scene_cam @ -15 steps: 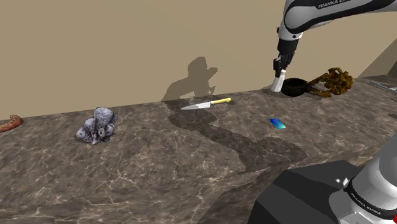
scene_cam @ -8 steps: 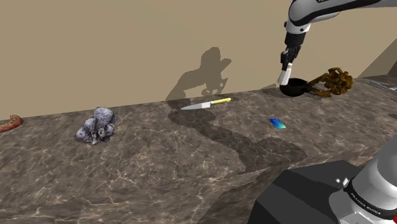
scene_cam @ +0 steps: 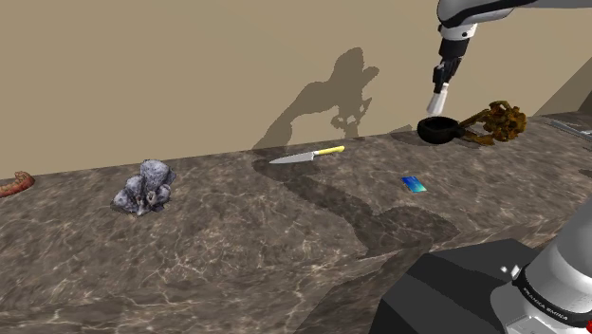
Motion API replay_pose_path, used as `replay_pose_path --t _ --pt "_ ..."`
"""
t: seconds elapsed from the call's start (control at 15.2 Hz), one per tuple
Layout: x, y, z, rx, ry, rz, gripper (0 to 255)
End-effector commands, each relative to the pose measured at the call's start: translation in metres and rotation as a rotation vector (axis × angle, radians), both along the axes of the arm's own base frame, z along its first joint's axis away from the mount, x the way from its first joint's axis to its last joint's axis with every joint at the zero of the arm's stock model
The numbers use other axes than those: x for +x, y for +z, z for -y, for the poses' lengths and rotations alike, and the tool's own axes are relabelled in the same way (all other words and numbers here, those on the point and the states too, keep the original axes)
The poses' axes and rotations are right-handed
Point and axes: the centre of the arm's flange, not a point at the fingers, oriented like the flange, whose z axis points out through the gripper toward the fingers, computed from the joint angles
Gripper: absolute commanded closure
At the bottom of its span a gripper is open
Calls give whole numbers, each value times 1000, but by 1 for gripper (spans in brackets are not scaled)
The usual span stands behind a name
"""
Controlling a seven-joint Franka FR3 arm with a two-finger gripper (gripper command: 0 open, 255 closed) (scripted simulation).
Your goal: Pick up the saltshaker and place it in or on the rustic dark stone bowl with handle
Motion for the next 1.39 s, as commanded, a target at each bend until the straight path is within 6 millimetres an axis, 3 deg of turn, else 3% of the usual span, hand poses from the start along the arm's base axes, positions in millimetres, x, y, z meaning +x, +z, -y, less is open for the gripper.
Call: replay_pose_path --t 0.0,0.59,1.32 --pt "2 4 26 -1 2 0 255" --pt "15 19 143 -1 2 0 255" --pt "15 -39 143 -1 2 0 255"
